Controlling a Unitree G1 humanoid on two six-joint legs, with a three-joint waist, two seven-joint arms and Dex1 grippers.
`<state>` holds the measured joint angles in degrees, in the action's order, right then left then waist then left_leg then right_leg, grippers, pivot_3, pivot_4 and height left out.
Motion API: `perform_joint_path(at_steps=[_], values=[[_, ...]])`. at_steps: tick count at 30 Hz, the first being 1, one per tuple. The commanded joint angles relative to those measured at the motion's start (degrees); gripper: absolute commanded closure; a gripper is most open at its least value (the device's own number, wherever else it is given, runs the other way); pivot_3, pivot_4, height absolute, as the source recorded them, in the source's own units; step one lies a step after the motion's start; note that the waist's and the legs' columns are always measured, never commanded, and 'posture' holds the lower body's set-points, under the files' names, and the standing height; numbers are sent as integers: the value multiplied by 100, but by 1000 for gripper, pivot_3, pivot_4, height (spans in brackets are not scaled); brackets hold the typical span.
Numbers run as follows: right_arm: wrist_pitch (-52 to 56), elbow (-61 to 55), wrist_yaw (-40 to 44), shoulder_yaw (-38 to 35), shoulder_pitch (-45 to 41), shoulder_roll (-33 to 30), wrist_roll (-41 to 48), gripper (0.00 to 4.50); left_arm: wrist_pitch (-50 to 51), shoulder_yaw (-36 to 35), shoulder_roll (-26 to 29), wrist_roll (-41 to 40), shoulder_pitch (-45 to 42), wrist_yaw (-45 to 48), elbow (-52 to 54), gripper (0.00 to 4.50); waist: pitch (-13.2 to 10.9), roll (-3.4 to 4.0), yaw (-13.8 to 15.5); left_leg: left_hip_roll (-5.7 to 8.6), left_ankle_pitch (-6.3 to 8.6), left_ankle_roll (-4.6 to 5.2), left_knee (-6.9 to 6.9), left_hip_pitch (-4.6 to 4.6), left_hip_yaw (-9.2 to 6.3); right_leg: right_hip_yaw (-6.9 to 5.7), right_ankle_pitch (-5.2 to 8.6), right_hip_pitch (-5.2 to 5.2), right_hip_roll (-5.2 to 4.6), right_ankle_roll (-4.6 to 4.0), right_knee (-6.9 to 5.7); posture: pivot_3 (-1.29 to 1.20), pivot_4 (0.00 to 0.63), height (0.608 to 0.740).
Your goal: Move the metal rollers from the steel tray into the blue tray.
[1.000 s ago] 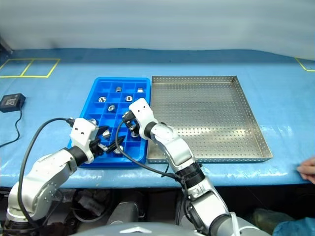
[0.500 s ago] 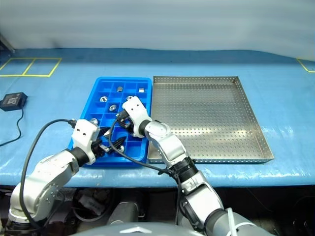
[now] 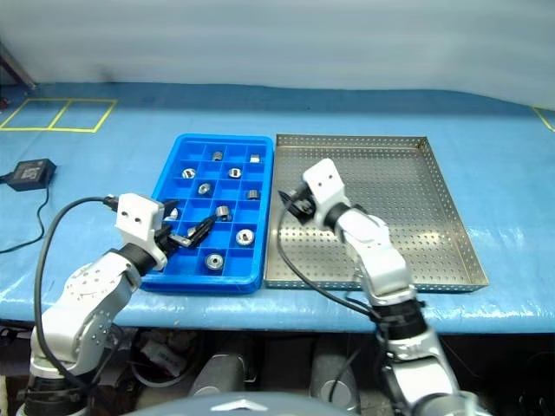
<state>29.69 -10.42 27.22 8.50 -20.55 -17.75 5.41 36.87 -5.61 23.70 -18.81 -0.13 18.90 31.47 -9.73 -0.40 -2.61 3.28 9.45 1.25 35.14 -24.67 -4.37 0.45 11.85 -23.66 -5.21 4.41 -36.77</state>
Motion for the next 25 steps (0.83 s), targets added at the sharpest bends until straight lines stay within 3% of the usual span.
perform_joint_path(at_steps=[1,2,8,25], values=[[129,-540,554,57,323,-526,119,242,-376,183,-92,-102,-128,284,-45,0,-1,-1,-30,-1,-1,1,-1,-4,4,2,0,-2,-1,0,-1,-102,150,740],[160,-692,706,5,446,-699,205,26,-433,208,-102,-159,-134,400,-88,0,-1,-1,-48,-3,-1,2,-2,-4,7,4,1,-2,-2,-1,-1,-116,150,740],[277,-1087,684,-269,675,-965,317,26,-593,279,-261,-403,-283,684,-218,0,-3,-5,-127,-11,1,3,5,-5,13,3,2,0,-2,1,-3,-163,150,740],[371,-1291,344,-436,695,-886,425,26,-688,701,70,88,-472,961,-510,0,-3,-5,-212,-10,4,9,7,-9,19,2,2,-1,-7,1,0,-206,150,740]])
